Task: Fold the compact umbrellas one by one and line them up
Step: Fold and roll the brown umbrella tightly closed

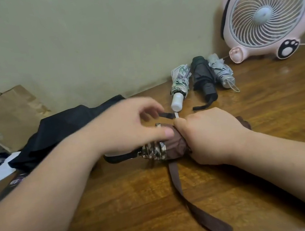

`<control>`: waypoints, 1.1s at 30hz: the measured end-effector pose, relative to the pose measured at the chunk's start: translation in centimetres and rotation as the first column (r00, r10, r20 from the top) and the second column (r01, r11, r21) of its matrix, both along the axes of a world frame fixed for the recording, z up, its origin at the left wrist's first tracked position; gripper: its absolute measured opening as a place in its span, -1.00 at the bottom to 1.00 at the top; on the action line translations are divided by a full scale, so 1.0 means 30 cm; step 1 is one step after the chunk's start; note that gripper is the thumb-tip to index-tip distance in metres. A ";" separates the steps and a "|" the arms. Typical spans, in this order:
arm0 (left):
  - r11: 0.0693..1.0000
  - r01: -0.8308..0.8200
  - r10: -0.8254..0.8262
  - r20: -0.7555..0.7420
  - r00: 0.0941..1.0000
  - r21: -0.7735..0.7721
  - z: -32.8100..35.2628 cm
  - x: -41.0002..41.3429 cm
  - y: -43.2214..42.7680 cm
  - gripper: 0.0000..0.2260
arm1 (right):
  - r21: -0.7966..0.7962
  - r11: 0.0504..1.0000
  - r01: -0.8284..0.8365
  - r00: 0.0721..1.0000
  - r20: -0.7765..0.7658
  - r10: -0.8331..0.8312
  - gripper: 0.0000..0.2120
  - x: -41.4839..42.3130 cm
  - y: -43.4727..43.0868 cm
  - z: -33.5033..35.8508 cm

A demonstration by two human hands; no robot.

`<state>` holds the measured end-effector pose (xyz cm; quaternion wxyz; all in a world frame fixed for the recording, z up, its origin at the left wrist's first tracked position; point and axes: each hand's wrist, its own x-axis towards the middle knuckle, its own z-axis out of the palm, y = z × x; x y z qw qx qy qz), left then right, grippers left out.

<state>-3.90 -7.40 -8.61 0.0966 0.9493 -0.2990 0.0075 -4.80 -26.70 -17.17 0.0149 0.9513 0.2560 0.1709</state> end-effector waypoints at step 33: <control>0.619 -0.577 0.020 -0.724 0.689 -0.532 -0.144 0.021 0.095 -0.82 | 0.778 0.601 -0.180 0.974 0.055 0.219 -0.80 -0.016 -0.004 0.017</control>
